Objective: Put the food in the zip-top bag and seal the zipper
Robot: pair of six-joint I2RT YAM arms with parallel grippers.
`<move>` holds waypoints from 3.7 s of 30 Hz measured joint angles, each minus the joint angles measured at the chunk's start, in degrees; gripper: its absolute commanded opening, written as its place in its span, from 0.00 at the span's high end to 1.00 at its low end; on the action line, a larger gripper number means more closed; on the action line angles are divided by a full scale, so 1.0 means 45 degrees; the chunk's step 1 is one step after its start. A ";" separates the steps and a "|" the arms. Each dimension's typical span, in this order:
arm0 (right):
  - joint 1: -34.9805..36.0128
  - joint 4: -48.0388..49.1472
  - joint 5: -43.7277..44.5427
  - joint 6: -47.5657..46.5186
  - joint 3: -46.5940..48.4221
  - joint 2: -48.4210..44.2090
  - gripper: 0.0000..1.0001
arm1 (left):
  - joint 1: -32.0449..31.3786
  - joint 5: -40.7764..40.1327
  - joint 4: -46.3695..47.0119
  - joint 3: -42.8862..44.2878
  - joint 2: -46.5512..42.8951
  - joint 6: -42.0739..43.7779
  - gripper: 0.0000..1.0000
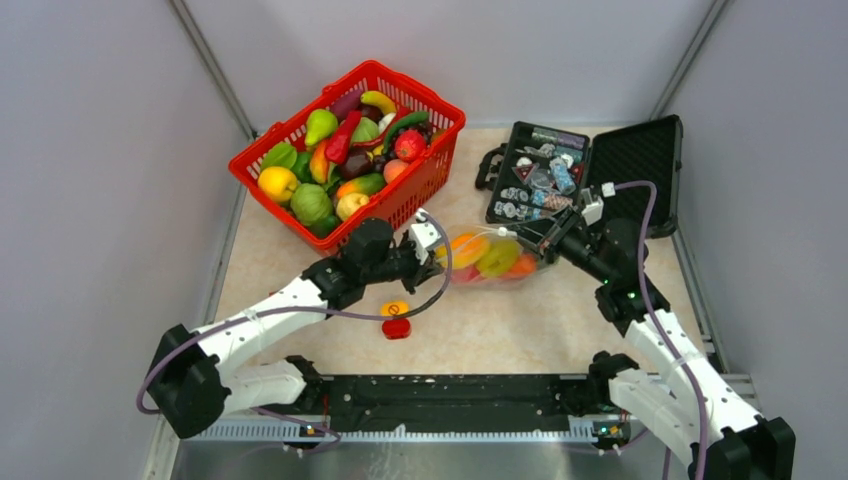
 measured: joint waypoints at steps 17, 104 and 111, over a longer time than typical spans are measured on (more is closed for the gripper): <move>-0.0141 -0.3594 -0.0699 -0.5498 0.0607 -0.0602 0.66 | -0.0180 0.1321 -0.5751 0.4299 -0.0141 0.2127 1.00; 0.1715 -0.3147 -1.0715 -2.2450 0.6999 1.1720 0.52 | -0.2161 -0.0738 -0.8242 0.4823 -0.0447 0.2764 1.00; 0.1826 -0.1428 -1.0690 -2.0905 0.6999 1.1744 0.73 | -0.2161 -0.0782 -0.8213 0.4765 -0.0452 0.2715 1.00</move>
